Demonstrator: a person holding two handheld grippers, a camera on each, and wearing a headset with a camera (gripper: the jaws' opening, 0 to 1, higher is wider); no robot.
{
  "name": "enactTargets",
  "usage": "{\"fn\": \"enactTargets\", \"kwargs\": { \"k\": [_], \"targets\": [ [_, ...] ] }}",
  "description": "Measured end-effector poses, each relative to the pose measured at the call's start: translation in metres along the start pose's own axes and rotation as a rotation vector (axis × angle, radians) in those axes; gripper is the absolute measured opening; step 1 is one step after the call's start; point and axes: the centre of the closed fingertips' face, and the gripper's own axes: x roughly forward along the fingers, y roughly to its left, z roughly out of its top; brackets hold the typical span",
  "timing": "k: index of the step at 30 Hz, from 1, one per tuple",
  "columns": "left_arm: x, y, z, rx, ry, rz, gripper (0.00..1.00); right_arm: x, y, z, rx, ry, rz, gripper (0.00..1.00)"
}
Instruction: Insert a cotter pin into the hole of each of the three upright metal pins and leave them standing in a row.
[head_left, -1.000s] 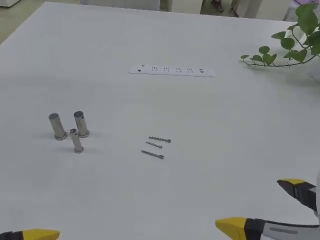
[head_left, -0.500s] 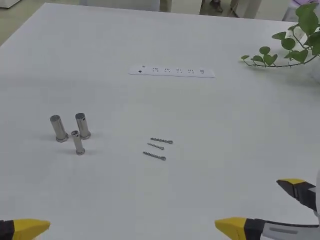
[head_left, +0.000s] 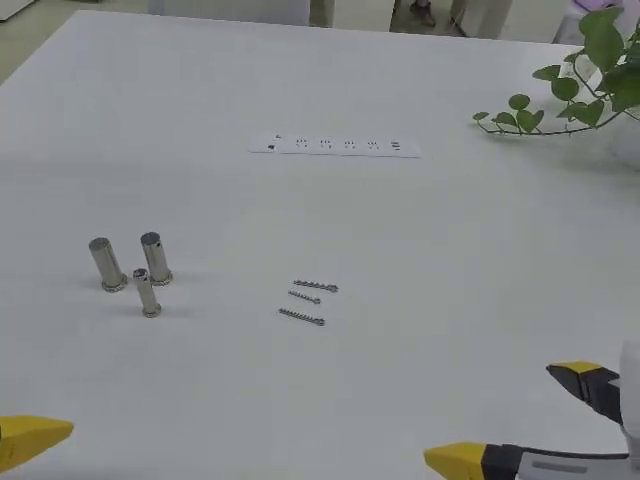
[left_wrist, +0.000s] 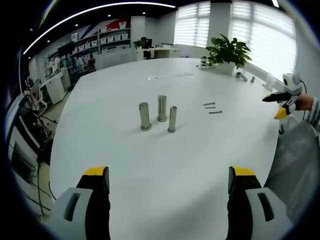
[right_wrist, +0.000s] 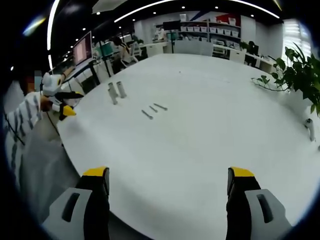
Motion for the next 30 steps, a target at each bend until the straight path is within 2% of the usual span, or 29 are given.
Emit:
{"fn": "enactTargets", "kwargs": {
  "k": [4, 6, 12, 17, 22, 26, 30],
  "targets": [
    [0.010, -0.002, 0.001, 0.011, 0.010, -0.019, 0.99, 0.000, 0.001, 0.000, -0.001, 0.002, 0.003, 0.99],
    [0.016, -0.004, 0.000, 0.006, 0.016, -0.043, 0.96, 0.000, 0.001, -0.001, -0.006, 0.007, 0.004, 0.99],
    [0.029, -0.003, -0.003, 0.007, 0.036, -0.064, 0.94, 0.000, 0.001, 0.002, -0.003, -0.001, 0.007, 0.99],
    [0.036, -0.003, 0.000, -0.019, 0.020, -0.085, 0.91, 0.001, 0.002, 0.000, -0.009, 0.009, 0.010, 0.99],
    [0.043, 0.002, 0.009, -0.091, -0.039, -0.091, 0.88, 0.000, 0.003, 0.000, -0.002, 0.003, 0.011, 0.99],
    [0.052, 0.006, 0.007, -0.080, -0.023, -0.072, 0.83, -0.001, 0.002, -0.001, -0.003, 0.010, 0.009, 0.99],
    [0.059, 0.005, 0.010, -0.076, -0.024, -0.080, 0.81, -0.002, 0.002, -0.001, -0.003, 0.009, 0.005, 0.99]
  ]
}}
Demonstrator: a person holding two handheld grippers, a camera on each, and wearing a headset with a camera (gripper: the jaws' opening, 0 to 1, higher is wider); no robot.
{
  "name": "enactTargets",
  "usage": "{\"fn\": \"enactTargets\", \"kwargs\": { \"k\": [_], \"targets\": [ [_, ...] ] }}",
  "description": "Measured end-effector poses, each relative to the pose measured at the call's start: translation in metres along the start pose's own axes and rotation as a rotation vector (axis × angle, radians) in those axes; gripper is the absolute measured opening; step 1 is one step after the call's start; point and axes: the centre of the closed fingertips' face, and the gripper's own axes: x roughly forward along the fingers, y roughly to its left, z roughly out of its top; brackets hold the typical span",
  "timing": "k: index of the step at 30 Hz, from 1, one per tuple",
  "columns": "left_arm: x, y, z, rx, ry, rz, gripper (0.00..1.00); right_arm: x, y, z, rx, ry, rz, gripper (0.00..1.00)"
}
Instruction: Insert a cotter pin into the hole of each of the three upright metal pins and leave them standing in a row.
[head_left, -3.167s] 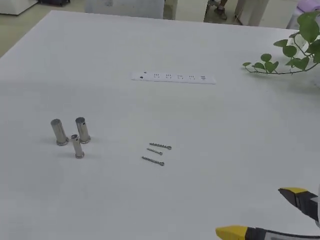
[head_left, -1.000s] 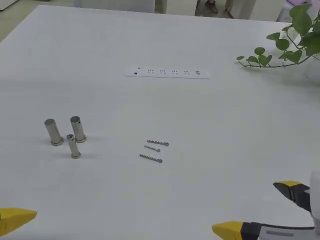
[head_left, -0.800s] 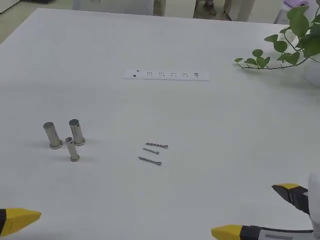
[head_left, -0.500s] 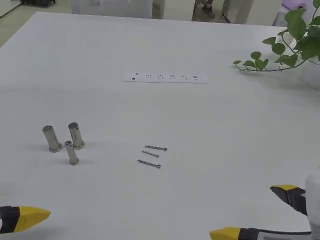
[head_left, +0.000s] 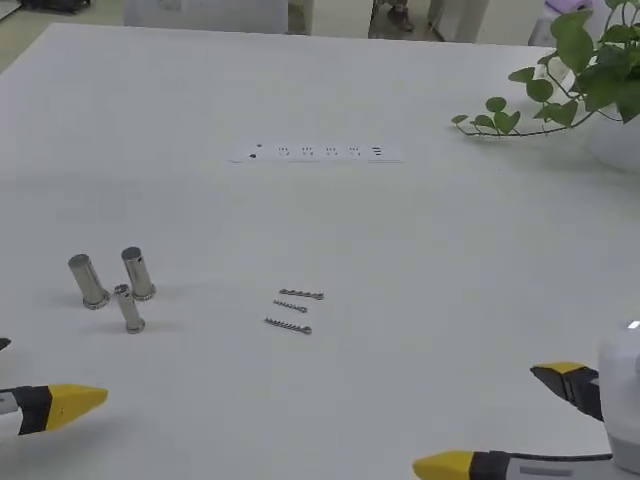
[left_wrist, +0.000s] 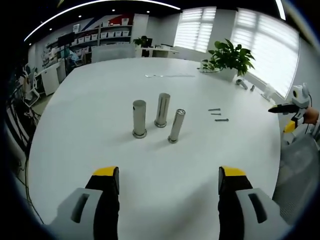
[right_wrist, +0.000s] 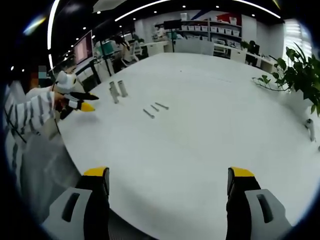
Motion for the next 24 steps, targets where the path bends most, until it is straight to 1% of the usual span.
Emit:
{"fn": "enactTargets", "kwargs": {
  "k": [4, 10, 11, 12, 14, 17, 24],
  "targets": [
    [0.007, -0.003, 0.007, 0.003, -0.018, -0.011, 0.77, -0.002, -0.001, 0.000, 0.001, 0.000, -0.005, 0.99],
    [0.016, -0.007, 0.017, 0.014, -0.042, -0.011, 0.72, -0.001, 0.001, -0.001, 0.006, 0.001, -0.003, 0.99],
    [0.018, -0.007, 0.017, 0.015, -0.041, -0.012, 0.71, -0.001, 0.001, -0.002, 0.007, 0.003, -0.003, 0.99],
    [0.020, -0.007, 0.018, 0.015, -0.037, -0.008, 0.67, -0.001, 0.002, -0.002, 0.008, 0.004, -0.002, 0.99],
    [0.022, -0.004, 0.021, -0.022, -0.052, -0.001, 0.60, 0.001, 0.003, -0.003, 0.008, 0.007, 0.005, 0.99],
    [0.025, -0.004, 0.027, -0.015, -0.063, 0.002, 0.56, 0.001, 0.003, -0.005, 0.012, 0.015, 0.007, 0.99],
    [0.035, -0.007, 0.033, 0.003, -0.072, -0.004, 0.47, 0.003, 0.004, -0.008, 0.023, 0.026, 0.013, 0.99]
  ]
}}
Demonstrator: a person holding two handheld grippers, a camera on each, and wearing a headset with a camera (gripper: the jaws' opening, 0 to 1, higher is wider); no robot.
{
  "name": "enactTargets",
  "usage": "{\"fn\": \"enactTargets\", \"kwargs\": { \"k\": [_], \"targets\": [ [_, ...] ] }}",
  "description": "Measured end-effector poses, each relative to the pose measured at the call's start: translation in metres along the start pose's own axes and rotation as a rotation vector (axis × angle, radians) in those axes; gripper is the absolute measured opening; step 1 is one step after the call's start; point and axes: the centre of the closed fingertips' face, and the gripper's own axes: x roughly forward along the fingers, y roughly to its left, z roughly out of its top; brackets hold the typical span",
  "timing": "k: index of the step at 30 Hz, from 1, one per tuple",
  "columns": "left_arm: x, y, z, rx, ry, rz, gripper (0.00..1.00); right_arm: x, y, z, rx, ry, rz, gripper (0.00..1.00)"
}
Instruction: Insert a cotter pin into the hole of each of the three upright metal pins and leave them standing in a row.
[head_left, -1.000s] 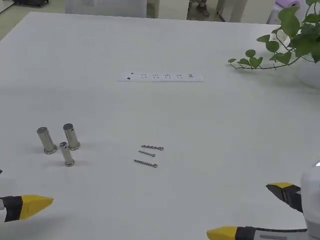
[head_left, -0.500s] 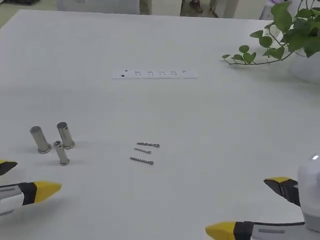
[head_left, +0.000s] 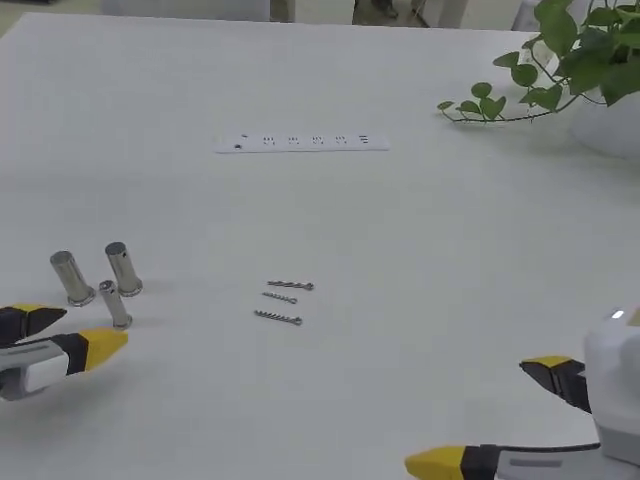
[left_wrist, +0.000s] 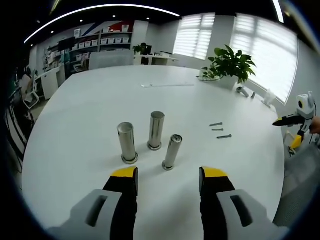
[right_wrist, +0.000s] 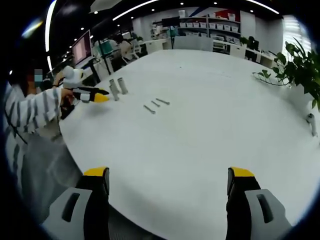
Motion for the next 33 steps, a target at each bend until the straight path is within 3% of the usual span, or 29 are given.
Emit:
{"fn": "enactTargets", "kwargs": {
  "k": [4, 11, 15, 23, 28, 31, 33],
  "targets": [
    [0.005, -0.003, 0.002, 0.012, -0.001, -0.007, 0.43, 0.001, 0.000, -0.001, 0.006, 0.006, -0.003, 0.99],
    [0.011, -0.003, 0.006, 0.024, -0.003, -0.006, 0.26, 0.000, -0.001, -0.003, 0.006, 0.011, -0.007, 0.99],
    [0.015, -0.004, 0.009, 0.032, -0.002, 0.005, 0.26, -0.001, -0.002, -0.005, 0.013, 0.014, -0.005, 0.99],
    [0.021, -0.008, 0.018, 0.037, -0.012, 0.010, 0.15, -0.001, 0.003, -0.002, 0.011, -0.008, 0.018, 0.99],
    [0.022, -0.008, 0.017, 0.042, -0.003, 0.014, 0.14, 0.000, 0.006, -0.005, 0.007, 0.003, 0.025, 0.99],
    [0.023, -0.006, 0.010, 0.055, 0.025, 0.030, 0.12, 0.000, 0.007, -0.006, 0.006, 0.006, 0.032, 0.99],
    [0.023, -0.003, 0.008, 0.060, 0.030, 0.052, 0.08, 0.000, 0.009, 0.000, 0.032, -0.028, 0.042, 0.99]
  ]
}}
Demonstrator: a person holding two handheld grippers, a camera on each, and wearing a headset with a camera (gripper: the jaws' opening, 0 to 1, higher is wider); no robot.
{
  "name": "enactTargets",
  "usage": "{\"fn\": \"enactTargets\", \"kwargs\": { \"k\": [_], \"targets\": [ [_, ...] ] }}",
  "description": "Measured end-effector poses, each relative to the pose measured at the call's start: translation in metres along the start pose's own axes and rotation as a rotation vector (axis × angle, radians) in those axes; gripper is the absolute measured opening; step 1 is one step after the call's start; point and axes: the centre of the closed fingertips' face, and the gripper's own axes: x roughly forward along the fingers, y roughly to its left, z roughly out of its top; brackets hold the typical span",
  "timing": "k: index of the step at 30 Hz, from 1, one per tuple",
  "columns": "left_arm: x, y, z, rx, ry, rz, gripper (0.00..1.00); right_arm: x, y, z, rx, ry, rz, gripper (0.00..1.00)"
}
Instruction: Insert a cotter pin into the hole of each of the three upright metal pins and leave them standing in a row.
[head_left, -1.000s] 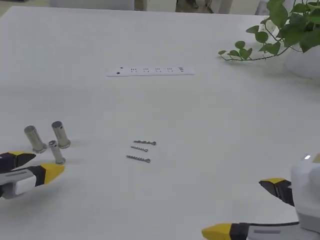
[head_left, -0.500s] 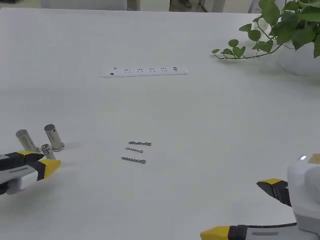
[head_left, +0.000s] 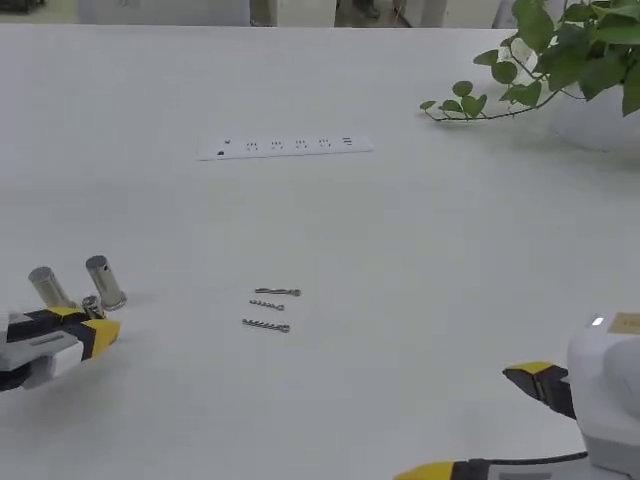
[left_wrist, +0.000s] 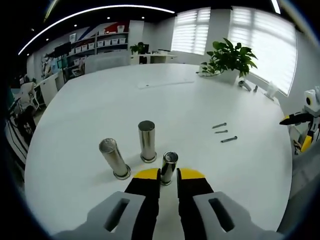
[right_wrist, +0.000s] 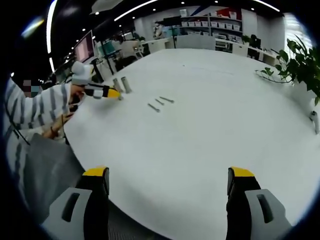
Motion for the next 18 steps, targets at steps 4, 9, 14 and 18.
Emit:
{"fn": "enactTargets", "kwargs": {
  "k": [4, 9, 14, 18],
  "targets": [
    [-0.0001, -0.0014, 0.0006, 0.016, -0.003, -0.006, 0.08, -0.0012, 0.0007, 0.0043, 0.020, -0.022, 0.009, 0.99],
    [0.0005, -0.0002, 0.0010, 0.023, -0.004, 0.000, 0.08, -0.0001, 0.0003, 0.0017, 0.000, 0.000, 0.006, 0.99],
    [0.0010, 0.0004, 0.0024, 0.009, -0.006, -0.001, 0.07, 0.0010, 0.0024, 0.0014, -0.003, 0.002, 0.014, 0.99],
    [0.0008, 0.0012, 0.0027, 0.021, -0.004, 0.012, 0.07, 0.0017, 0.0032, 0.0011, -0.011, 0.006, 0.017, 0.99]
  ]
}}
